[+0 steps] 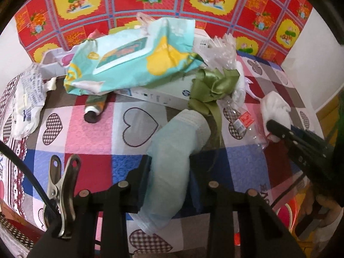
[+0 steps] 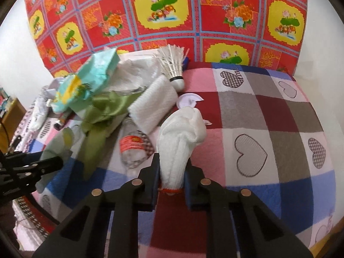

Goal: Collect trash
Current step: 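Carry the sock and blue cloth in both tools over the red bucket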

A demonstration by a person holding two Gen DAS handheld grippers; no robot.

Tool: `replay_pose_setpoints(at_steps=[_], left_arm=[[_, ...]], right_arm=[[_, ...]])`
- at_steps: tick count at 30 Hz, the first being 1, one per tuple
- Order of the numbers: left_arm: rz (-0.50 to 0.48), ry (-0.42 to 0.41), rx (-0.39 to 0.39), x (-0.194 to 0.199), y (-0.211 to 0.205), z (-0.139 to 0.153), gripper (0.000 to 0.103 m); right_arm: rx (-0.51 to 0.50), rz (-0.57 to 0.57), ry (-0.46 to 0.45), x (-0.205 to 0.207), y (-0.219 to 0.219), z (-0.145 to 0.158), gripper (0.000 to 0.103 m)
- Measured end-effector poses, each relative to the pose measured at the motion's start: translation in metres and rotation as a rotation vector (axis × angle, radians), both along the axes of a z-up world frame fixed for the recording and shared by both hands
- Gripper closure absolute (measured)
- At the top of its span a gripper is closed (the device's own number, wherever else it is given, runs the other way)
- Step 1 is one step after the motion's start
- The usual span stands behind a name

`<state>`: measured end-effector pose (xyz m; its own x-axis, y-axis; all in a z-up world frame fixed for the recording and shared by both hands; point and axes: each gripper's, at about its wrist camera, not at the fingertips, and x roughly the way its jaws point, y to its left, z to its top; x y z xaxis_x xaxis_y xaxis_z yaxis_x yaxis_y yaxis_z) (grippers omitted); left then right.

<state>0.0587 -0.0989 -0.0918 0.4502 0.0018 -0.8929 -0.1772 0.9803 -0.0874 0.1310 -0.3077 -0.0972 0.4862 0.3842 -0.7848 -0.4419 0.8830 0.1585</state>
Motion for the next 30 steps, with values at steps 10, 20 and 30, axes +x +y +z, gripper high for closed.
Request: replay_pose_setpoints(at_steps=[10, 20, 30], left_arm=[[-0.04, -0.021, 0.005, -0.013, 0.007, 0.011, 0.068], [-0.123, -0.083, 0.029, -0.025, -0.002, 0.039, 0.068], [-0.194, -0.108, 0.004, -0.035, -0.005, 0.053, 0.068]], right_arm=[[0.043, -0.044, 0.025, -0.032, 0.0, 0.012, 0.083], [0.077, -0.098, -0.025, -0.065, 0.002, 0.047, 0.083], [0.08, -0.143, -0.07, -0.099, 0.009, 0.074, 0.083]])
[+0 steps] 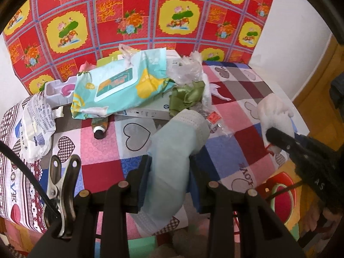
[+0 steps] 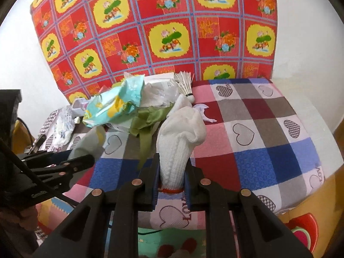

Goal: Collect trash
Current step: 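Carry the sock and blue cloth in both tools over the red bucket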

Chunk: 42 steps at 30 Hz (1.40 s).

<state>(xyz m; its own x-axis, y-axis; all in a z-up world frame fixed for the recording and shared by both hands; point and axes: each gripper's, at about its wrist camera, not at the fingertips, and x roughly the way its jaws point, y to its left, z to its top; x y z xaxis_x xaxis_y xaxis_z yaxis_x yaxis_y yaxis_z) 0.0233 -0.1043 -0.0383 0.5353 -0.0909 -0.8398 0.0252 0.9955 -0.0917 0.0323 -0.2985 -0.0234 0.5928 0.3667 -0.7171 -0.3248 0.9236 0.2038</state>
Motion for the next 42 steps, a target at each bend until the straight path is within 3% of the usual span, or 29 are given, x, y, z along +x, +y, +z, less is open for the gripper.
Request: replay_pose_setpoints(at_steps=[15, 42], left_arm=[[-0.124, -0.06, 0.01, -0.016, -0.019, 0.017, 0.068], [-0.301, -0.118, 0.019, -0.041, -0.098, 0.033, 0.068]], right_arm=[[0.035, -0.096, -0.034, -0.045, -0.009, 0.022, 0.083], [0.084, -0.325, -0.037, -0.123, -0.094, 0.027, 0.083]])
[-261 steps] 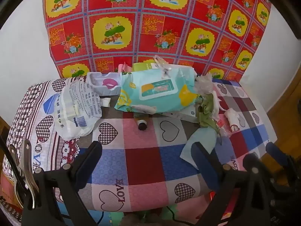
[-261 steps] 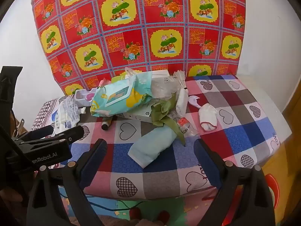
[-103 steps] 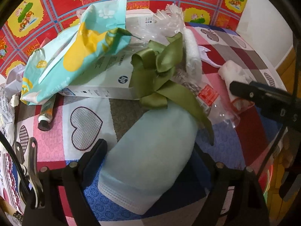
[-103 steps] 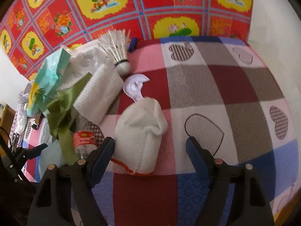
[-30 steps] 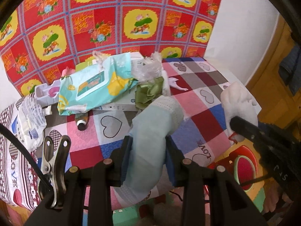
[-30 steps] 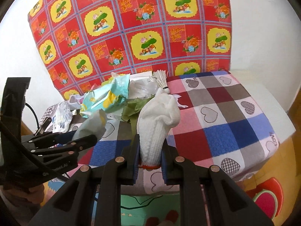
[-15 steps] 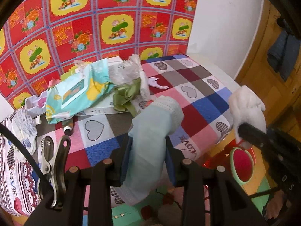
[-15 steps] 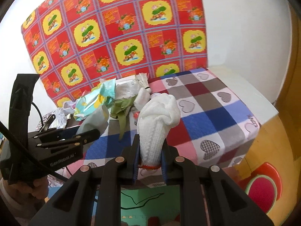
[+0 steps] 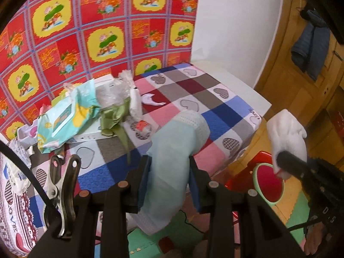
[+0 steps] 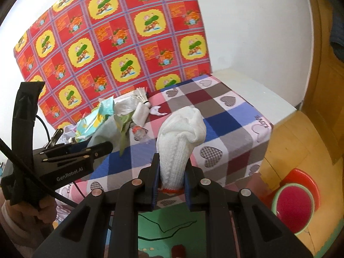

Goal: Collect trash
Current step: 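Carry the sock and blue cloth in both tools over the red bucket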

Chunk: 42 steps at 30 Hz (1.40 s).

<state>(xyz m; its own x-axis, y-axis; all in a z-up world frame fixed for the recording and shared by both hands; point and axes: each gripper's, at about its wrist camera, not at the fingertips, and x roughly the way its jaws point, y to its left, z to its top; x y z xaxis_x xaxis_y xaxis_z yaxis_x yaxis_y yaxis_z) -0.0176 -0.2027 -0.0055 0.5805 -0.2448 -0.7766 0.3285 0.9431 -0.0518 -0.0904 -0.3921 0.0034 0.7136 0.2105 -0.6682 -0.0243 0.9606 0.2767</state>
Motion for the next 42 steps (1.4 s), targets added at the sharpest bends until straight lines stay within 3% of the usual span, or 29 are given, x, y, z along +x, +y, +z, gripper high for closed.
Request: replay_pose_setpoints(at_steps=[24, 32, 42], left_arm=[[-0.235, 0.01, 0.004, -0.023, -0.129, -0.007, 0.068], [-0.307, 0.025, -0.04, -0.029, -0.168, -0.01, 0.068], [-0.405, 0.052, -0.014, -0.041, -0.213, -0.022, 0.068]], right_arm=[[0.02, -0.224, 0.057, -0.051, -0.113, -0.02, 0.083], [0.005, -0.294, 0.081, -0.068, -0.147, -0.028, 0.083], [0.015, -0.379, 0.115, -0.085, -0.175, -0.04, 0.083]])
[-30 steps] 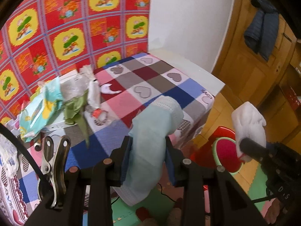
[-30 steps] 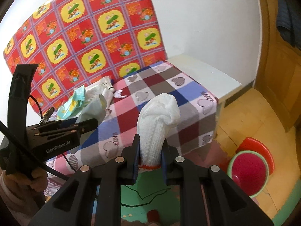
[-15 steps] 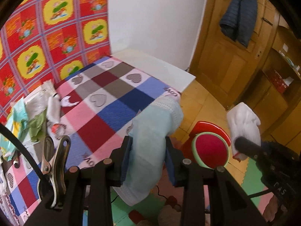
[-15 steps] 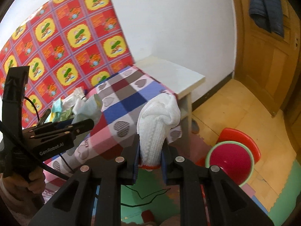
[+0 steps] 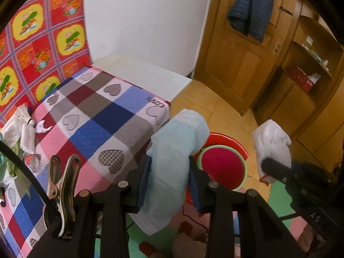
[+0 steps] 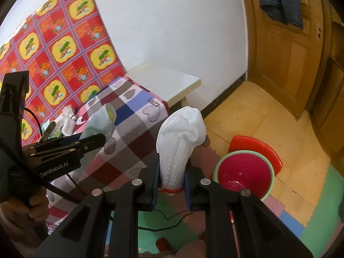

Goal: Collect trash
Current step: 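Carry the sock and blue cloth in both tools over the red bucket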

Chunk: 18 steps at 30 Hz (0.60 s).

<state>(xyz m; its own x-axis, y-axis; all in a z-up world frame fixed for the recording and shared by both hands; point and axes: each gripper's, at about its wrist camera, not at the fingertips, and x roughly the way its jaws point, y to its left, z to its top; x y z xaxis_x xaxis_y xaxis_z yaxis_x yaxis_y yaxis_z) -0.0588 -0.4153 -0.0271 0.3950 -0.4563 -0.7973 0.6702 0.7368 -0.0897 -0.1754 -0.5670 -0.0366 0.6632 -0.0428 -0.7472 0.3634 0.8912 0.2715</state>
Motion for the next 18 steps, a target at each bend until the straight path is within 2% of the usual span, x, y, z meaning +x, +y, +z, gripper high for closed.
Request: replay_pose_setpoints(at_steps=[11, 18], left_arm=[[-0.103, 0.01, 0.031, -0.014, -0.042, -0.012, 0.068], [-0.187, 0.078, 0.036, -0.029, -0.078, -0.034, 0.068]], right_arm=[[0.0, -0.072, 0.038, -0.02, -0.028, -0.015, 0.083], [-0.002, -0.118, 0.094, -0.036, -0.047, -0.038, 0.083]])
